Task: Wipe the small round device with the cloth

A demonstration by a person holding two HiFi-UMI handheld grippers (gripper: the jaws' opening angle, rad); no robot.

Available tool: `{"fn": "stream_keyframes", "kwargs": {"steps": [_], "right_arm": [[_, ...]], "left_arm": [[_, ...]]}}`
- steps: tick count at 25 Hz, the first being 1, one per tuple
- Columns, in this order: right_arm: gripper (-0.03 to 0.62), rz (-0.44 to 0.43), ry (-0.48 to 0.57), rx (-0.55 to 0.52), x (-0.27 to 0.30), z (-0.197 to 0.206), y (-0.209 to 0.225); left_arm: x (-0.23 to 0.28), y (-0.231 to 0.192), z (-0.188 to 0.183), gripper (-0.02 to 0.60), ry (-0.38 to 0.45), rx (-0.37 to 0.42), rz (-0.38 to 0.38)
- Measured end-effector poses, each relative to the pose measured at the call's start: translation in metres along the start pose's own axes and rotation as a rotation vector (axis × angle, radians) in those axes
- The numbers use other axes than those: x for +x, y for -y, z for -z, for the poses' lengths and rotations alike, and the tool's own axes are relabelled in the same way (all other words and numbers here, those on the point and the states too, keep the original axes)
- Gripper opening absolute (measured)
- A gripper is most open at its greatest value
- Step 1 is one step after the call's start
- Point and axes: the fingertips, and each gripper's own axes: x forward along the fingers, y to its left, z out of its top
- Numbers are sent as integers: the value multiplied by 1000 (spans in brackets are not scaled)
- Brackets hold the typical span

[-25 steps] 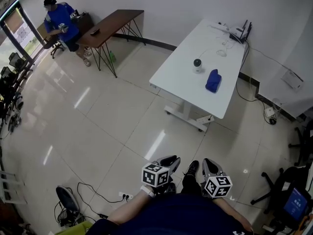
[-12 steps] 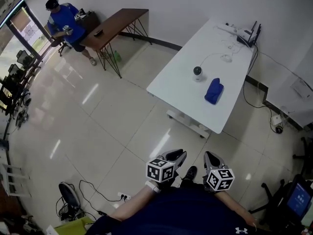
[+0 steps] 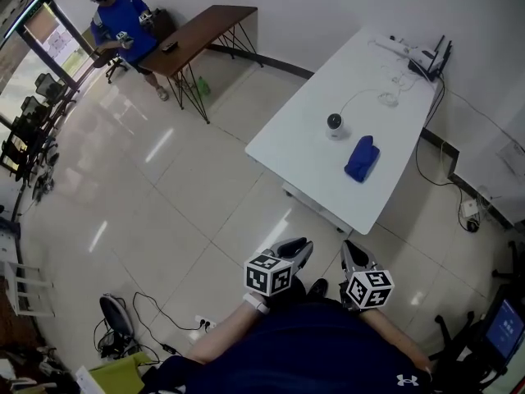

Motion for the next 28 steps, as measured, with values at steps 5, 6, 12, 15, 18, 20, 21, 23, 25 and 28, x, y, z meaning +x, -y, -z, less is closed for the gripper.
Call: {"fn": "stream_keyframes", "kwargs": {"steps": [5,6,12,15,18,20,21,23,25,28], "right_arm": [[12,-4,-26,6,22,-5,11],[12,1,-28,6,28,-8,15],[12,70,-27,28,65,-32,42],[12,98,-23,42,82,-45,49],[12,126,-28,53,102,-57,52],[12,141,-29,55,118,-67,54],[12,149,-27,59,125,-72,55],[12,164,-15,85,139,-83,57],[12,180,-1,121,152,-94,58],[12,223,23,140,169,-111,64]], "left_arm": [[19,-19,-9,78,-20,-19,-3],[25,-23,-12,78,-24,-22,1],[61,-49,-47,78,-46,-8,51],[75,-67,-68,78,-58,-11,67],[87,-87,-88,78,-72,-17,87],[96,-100,-102,78,-81,-13,102],[100,-107,-108,78,-88,-12,109],[107,-120,-118,78,-102,-18,125],[113,-132,-128,78,-112,-29,142],[122,-145,-144,78,-121,-23,165]]}}
